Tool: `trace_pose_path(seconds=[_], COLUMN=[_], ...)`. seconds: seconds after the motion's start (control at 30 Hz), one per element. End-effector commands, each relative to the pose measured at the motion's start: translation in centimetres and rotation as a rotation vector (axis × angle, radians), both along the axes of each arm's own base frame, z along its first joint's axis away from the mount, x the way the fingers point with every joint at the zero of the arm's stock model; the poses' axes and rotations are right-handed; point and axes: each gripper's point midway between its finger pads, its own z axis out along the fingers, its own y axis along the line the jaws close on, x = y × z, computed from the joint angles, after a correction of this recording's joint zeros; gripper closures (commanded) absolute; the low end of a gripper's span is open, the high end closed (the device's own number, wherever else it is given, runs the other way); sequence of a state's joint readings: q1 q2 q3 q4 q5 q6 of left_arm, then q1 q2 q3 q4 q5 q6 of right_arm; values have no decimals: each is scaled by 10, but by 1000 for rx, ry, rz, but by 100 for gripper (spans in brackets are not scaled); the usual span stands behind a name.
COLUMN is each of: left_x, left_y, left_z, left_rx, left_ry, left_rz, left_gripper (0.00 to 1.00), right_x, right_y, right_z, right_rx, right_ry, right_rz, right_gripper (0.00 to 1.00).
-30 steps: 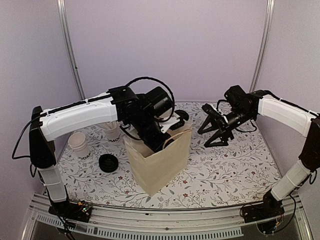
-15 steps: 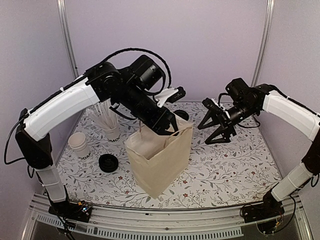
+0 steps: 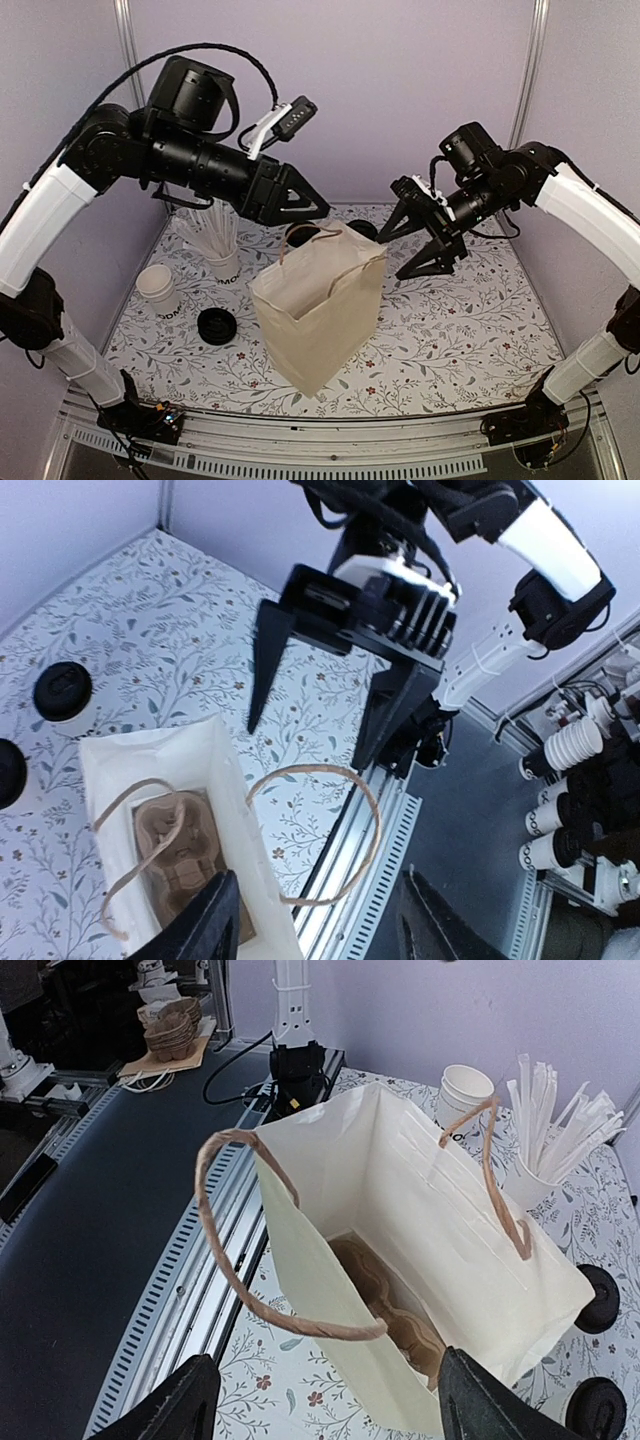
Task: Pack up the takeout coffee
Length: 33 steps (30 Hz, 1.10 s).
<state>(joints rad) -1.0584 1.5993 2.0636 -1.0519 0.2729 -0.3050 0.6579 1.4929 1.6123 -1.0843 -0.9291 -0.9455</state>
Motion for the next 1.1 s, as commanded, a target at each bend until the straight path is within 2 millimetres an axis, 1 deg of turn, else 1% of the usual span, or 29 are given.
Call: trace_pose_path(seconds=[0.0, 0.1, 0.17, 0.27, 0.37, 0.43, 0.47, 0.5, 0.53, 0.6, 0.67, 0.73, 0.77, 0.8, 0.9, 0.97, 1.07], left_x=[18, 28, 35, 41, 45, 51, 56, 61, 66, 74, 80, 86, 89, 90, 91, 89, 92], left_y=[45, 56, 58, 57, 49, 42, 40, 39, 38, 33, 27, 22, 19, 15, 4, -2, -6], left_z=[10, -20, -40, -63, -73, -76, -77, -78, -77, -76, -72, -66, -62, -53, -30, -14, 4], left_rx=[18, 115, 191, 276, 302, 303, 309, 321, 324, 327, 314, 297, 287, 264, 200, 151, 114], left_ry=[-139, -187, -199, -217, -243, -270, -281, -297, -309, -333, -355, -375, -385, -398, -419, -431, -458], left_rz=[194, 230, 247, 235, 209, 197, 204, 217, 226, 239, 239, 244, 246, 244, 227, 217, 220], left_gripper=[40, 37, 37, 39, 41, 41, 42, 43, 46, 54, 66, 88, 95, 100, 100, 100, 100], right_x=[-21, -26, -29, -29, -28, -27, -26, -26, -26, -26, -26, -25, -25, -24, -23, -22, -23], right_y=[8, 18, 24, 29, 32, 33, 34, 34, 35, 37, 38, 39, 40, 40, 40, 40, 41], right_z=[7, 6, 6, 10, 12, 13, 13, 14, 13, 14, 17, 21, 25, 30, 55, 78, 112], right_rx=[-28, -52, -60, -61, -59, -55, -55, -53, -54, -52, -48, -42, -36, -27, 26, 76, 152], right_ry=[-33, -55, -62, -73, -79, -87, -87, -88, -85, -79, -76, -80, -87, -98, -149, -182, -229], right_rz=[36, 52, 67, 74, 75, 75, 73, 73, 72, 75, 77, 77, 75, 71, 55, 41, 29], right_gripper=[24, 28, 35, 44, 57, 61, 63, 66, 71, 83, 95, 99, 99, 100, 100, 100, 100])
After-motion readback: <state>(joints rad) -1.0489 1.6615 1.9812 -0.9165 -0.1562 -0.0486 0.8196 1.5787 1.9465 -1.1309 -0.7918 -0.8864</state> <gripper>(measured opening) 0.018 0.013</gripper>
